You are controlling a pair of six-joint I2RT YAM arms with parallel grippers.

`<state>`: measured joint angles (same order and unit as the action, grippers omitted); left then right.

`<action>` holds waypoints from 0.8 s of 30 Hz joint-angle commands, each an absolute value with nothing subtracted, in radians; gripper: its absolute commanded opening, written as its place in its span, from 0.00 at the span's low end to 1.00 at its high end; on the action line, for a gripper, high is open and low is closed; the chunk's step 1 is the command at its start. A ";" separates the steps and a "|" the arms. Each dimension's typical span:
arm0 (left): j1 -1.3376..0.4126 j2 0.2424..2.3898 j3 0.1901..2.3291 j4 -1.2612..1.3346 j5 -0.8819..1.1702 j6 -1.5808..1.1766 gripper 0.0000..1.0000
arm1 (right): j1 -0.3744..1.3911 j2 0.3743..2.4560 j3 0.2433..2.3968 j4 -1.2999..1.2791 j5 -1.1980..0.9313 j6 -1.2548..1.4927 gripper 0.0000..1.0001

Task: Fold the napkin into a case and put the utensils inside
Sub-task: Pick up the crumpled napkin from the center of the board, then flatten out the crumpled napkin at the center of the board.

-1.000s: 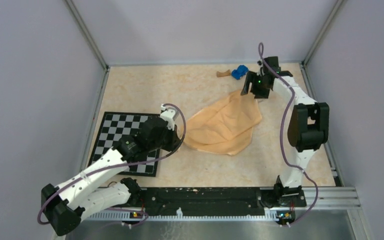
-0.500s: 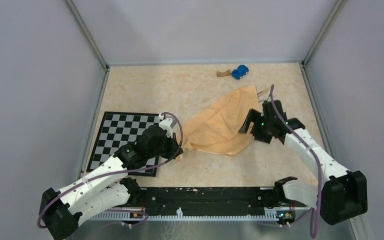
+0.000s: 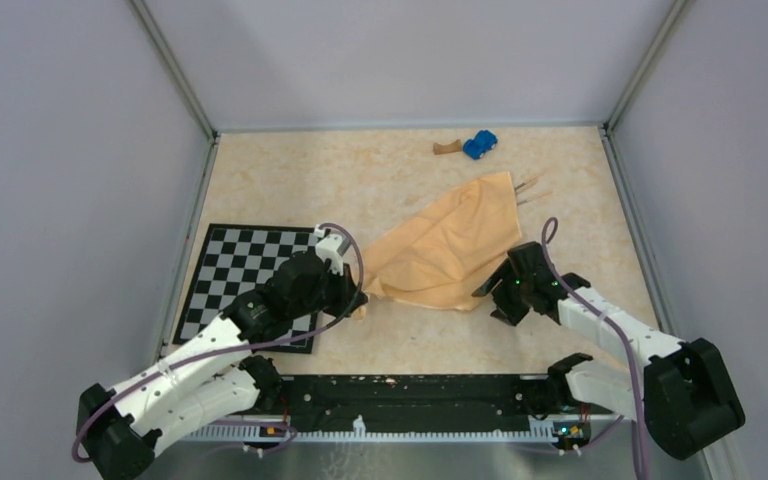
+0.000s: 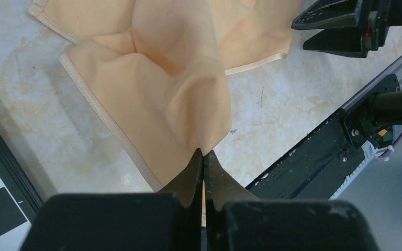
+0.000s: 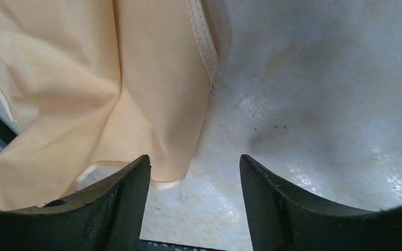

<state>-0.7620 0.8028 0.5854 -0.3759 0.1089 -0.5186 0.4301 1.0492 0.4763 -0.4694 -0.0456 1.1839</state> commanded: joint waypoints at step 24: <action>-0.764 0.519 1.271 -0.555 0.426 0.016 0.00 | 0.457 0.528 1.190 -0.643 -0.478 0.514 0.00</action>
